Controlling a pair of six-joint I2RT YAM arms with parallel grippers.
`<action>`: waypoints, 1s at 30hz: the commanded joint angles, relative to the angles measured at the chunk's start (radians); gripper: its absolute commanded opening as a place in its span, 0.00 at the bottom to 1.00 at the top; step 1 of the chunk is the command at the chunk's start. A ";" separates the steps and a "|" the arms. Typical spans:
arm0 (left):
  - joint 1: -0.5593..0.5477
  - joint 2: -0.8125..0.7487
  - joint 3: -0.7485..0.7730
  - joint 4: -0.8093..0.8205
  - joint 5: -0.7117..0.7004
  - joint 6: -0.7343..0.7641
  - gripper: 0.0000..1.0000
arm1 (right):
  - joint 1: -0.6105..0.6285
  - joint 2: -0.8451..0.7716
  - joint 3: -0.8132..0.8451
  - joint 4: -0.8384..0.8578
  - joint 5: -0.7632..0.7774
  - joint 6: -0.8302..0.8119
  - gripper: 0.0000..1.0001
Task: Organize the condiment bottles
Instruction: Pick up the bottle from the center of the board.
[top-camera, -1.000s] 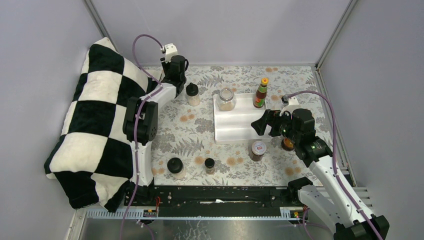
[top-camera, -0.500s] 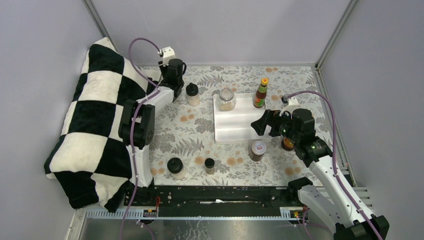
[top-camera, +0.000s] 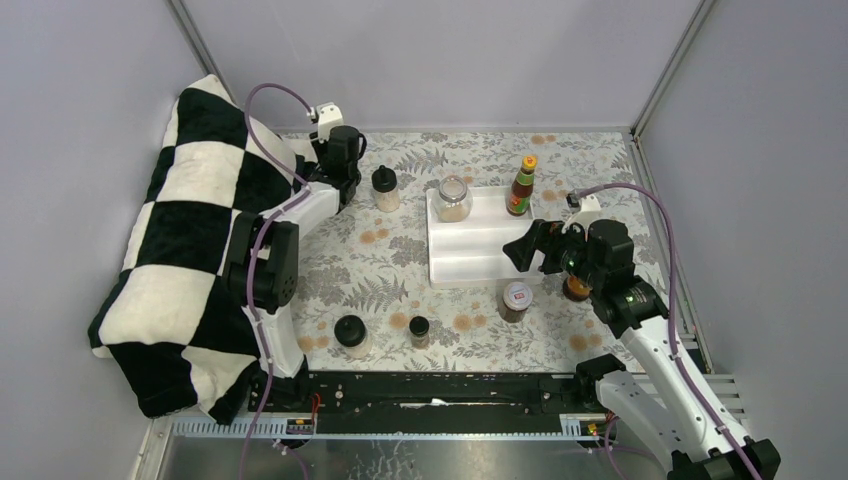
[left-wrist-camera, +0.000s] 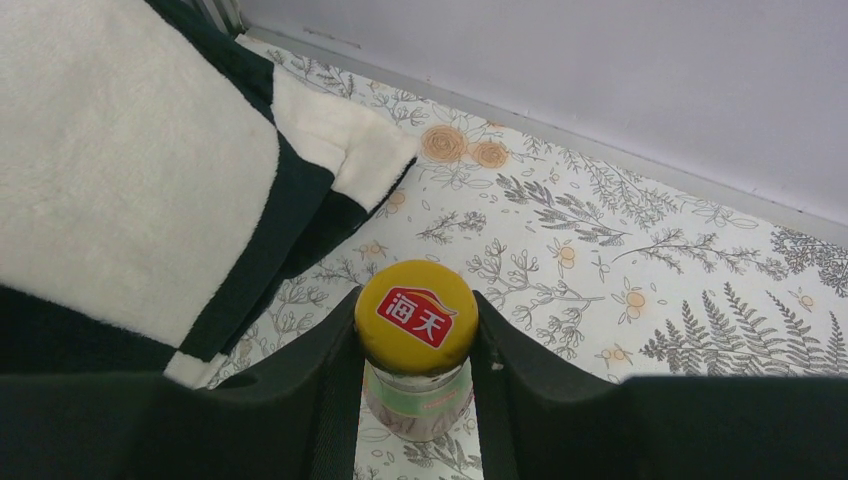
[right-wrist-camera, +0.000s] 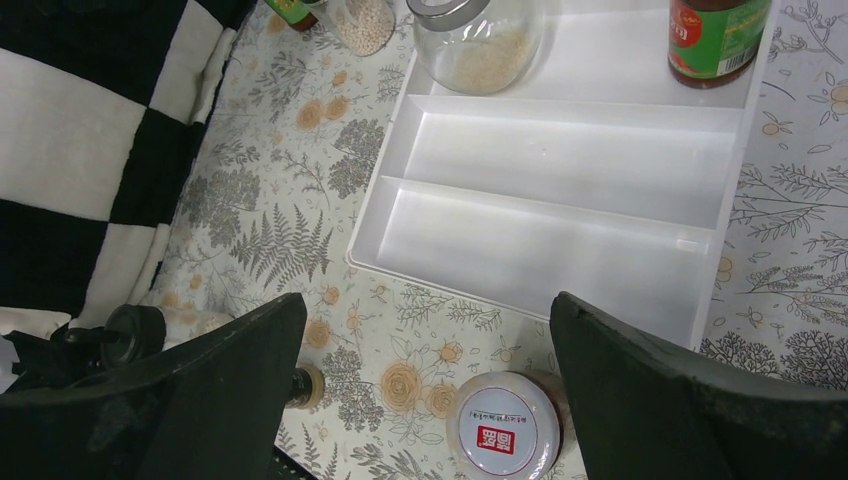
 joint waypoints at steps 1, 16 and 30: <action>-0.004 -0.064 -0.006 0.003 -0.013 -0.033 0.37 | -0.001 -0.032 0.009 0.014 -0.036 0.020 1.00; -0.068 -0.171 -0.077 -0.022 -0.090 -0.026 0.35 | -0.001 -0.055 0.000 0.008 -0.049 0.035 1.00; -0.155 -0.321 -0.069 -0.040 -0.183 0.070 0.34 | -0.001 -0.061 0.000 0.014 -0.062 0.050 1.00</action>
